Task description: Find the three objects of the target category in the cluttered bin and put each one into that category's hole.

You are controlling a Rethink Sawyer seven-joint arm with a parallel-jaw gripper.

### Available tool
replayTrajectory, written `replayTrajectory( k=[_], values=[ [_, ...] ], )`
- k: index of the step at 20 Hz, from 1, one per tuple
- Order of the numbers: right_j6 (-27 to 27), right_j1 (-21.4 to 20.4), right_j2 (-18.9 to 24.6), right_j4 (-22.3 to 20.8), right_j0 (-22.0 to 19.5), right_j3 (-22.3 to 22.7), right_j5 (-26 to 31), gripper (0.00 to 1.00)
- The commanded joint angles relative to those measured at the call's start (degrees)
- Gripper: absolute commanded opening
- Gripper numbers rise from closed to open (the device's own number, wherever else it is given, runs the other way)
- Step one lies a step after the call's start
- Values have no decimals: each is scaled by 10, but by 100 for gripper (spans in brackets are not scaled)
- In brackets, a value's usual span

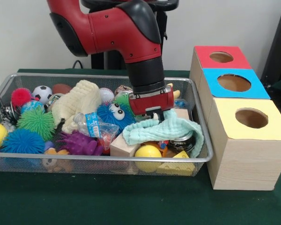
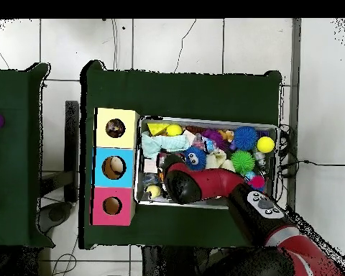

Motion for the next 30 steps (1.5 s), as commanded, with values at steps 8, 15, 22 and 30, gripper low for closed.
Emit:
replayTrajectory(
  k=[8,15,22,30],
  values=[
    [-76,68,21,-88,-87,-189,85,0],
    [-178,89,123,-145,-172,-204,163,0],
    [-252,116,200,-185,-226,-220,223,0],
    [-304,135,251,-208,-262,-228,267,0]
  ],
)
